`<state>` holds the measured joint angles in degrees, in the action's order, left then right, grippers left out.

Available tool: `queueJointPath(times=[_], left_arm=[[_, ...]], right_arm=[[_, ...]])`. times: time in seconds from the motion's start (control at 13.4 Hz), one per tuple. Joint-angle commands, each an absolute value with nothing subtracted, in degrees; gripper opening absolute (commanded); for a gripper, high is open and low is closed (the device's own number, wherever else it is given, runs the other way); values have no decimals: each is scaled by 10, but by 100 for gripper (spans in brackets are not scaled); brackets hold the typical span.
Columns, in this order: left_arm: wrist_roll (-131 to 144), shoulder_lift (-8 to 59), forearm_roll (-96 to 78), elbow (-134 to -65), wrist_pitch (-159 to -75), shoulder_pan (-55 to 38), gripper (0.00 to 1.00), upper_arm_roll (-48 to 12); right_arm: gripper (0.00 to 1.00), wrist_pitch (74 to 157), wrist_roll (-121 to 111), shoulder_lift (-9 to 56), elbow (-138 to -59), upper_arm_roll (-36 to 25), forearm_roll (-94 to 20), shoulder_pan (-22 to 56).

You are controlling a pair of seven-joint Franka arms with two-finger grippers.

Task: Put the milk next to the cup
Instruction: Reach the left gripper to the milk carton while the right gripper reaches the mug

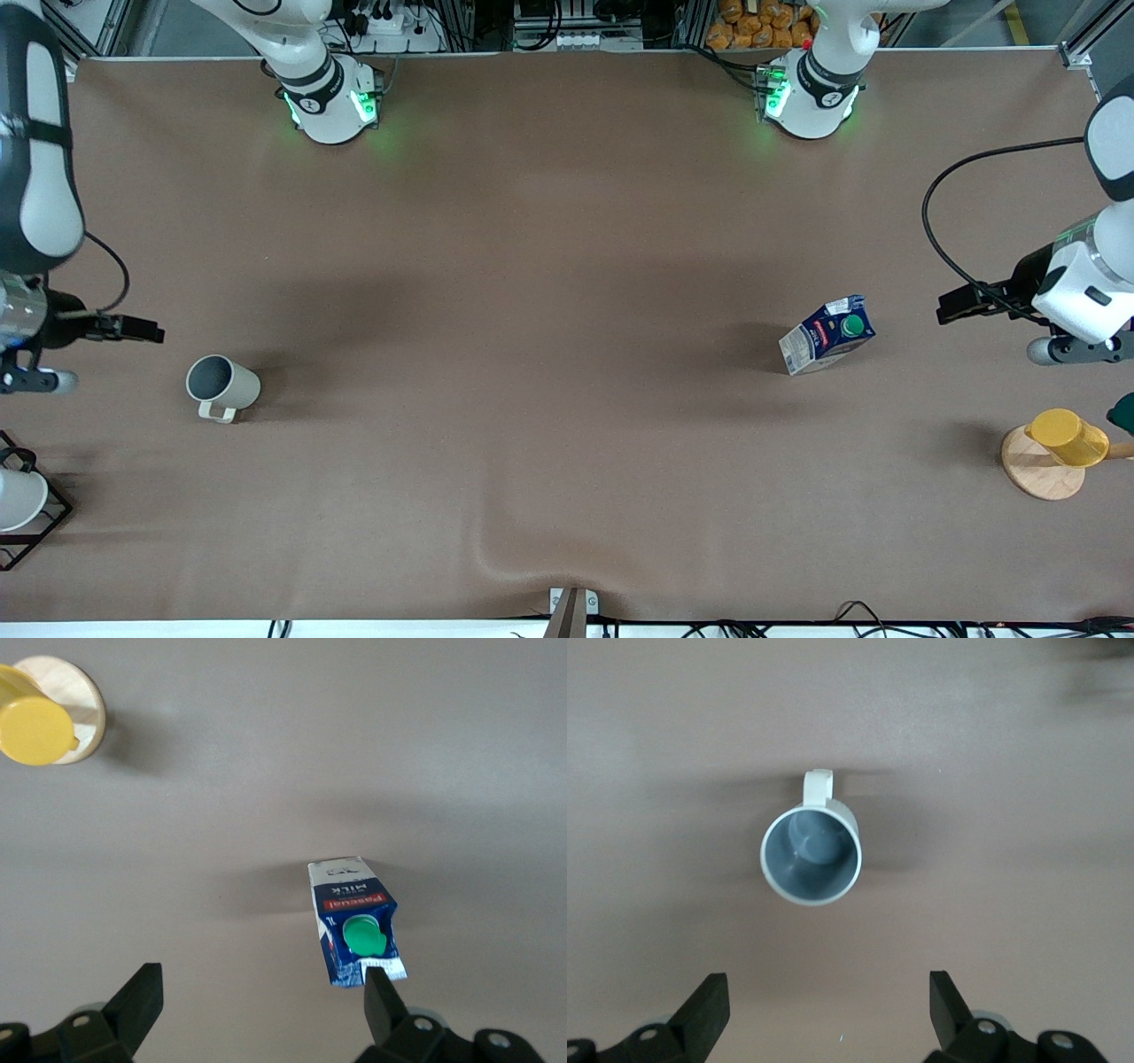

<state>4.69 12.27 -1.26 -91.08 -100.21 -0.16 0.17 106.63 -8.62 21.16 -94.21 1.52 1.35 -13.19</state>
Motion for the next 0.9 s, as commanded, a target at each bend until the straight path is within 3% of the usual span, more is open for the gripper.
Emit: queueJointPath(times=[0.0,0.22,0.52,0.82], left_arm=[[62,155,-25,-916,-1037,-3,100,-4],[62,177,-36,-922,-1056,-7,100,-4],[137,182,-47,-935,-1055,-24,100,-20],[194,176,-54,-993,-1051,-23,100,-40]], right_arm=[[100,1116,-95,266,-928,24,32,-141],[100,1180,-95,315,-929,24,62,-139],[100,1177,-94,320,-943,24,62,-141],[100,1195,-93,342,-951,25,60,-143]])
